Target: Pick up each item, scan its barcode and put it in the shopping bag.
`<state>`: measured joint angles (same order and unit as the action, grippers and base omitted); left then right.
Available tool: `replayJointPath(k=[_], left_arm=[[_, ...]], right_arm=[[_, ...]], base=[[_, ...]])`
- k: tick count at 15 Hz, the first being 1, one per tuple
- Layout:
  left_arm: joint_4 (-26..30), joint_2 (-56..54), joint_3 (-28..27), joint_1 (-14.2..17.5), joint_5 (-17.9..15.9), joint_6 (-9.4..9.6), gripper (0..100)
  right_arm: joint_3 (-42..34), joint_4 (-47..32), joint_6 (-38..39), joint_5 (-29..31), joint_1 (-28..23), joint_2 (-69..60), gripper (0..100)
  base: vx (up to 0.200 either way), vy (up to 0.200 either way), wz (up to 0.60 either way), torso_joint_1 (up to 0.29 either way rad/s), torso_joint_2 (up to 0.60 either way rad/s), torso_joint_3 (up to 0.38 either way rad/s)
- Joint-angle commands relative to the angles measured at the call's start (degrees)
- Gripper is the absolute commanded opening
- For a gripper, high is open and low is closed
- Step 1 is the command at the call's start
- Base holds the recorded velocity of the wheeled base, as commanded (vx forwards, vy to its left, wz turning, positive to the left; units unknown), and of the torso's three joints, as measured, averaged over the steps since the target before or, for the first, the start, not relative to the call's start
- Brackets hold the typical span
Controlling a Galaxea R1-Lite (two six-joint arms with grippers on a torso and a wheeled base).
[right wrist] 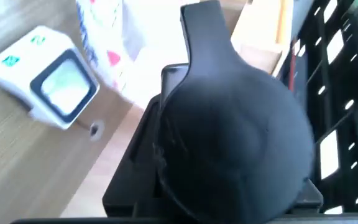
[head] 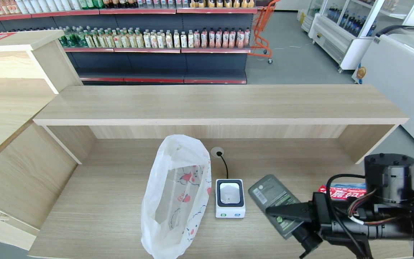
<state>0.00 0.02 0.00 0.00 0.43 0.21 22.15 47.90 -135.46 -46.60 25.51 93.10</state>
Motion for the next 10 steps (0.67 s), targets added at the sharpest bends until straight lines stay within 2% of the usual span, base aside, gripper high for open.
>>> replayJointPath(k=[1,4,7,10], left_arm=[[0.0,0.0,0.0,0.0,0.0,0.06,100],[0.0,0.0,0.0,0.0,0.0,0.06,100],[0.0,0.0,0.0,0.0,0.0,-0.03,100],[0.0,0.0,0.0,0.0,0.0,-0.03,100]], right_arm=[[0.4,-0.7,-5.4,-4.5,6.5,3.8,0],[0.7,-0.8,-10.3,-8.6,8.4,5.8,0],[3.3,-0.6,-10.8,-12.4,11.3,9.2,0],[4.0,-0.6,-10.7,-13.2,11.8,10.0,0]], base=[[0.0,0.0,0.0,0.0,0.0,0.0],[0.0,0.0,0.0,0.0,0.0,0.0],[0.0,0.0,0.0,0.0,0.0,0.0],[0.0,0.0,0.0,0.0,0.0,0.0]])
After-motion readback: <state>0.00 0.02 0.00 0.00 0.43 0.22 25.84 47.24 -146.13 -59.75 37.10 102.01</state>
